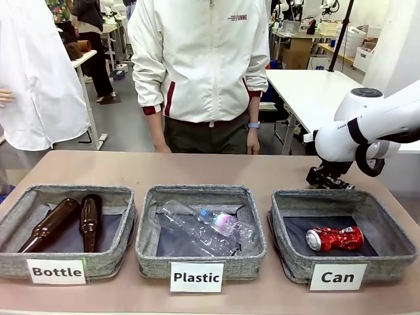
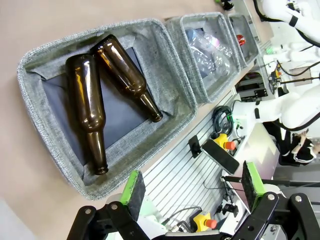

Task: Sort the can waste into the basket.
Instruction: Pick up the can waste from the table and place it in the right Fabric basket.

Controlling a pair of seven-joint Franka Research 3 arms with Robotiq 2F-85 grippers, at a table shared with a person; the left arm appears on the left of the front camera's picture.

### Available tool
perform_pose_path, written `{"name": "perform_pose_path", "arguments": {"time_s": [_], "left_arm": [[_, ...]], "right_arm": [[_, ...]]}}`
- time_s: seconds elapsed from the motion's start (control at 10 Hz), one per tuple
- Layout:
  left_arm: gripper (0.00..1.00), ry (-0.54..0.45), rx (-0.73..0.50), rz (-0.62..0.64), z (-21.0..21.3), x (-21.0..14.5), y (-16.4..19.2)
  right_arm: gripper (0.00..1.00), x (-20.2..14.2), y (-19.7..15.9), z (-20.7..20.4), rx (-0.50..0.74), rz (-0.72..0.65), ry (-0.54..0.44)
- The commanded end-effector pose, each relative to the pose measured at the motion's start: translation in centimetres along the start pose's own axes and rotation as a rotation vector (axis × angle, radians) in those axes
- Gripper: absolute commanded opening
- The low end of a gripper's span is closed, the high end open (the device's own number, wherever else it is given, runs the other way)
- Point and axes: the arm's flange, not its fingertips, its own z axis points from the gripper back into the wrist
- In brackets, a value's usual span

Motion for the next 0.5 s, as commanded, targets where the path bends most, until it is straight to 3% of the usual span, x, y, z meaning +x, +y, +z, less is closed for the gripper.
{"name": "perform_pose_path", "arguments": {"time_s": [0.0, 0.3, 0.4], "left_arm": [[1.0, 0.002, 0.01, -0.017, 0.14, -0.29, 0.18], [1.0, 0.002, 0.01, -0.017, 0.14, -0.29, 0.18], [1.0, 0.002, 0.01, -0.017, 0.14, -0.29, 0.18]], "right_arm": [[0.0, 0.49, 0.15, -0.72, -0.018, -0.025, -0.014], [0.03, 0.41, 0.17, -1.01, -0.012, -0.029, -0.018], [0.0, 0.41, 0.11, -1.08, -0.009, -0.03, -0.017]]}}
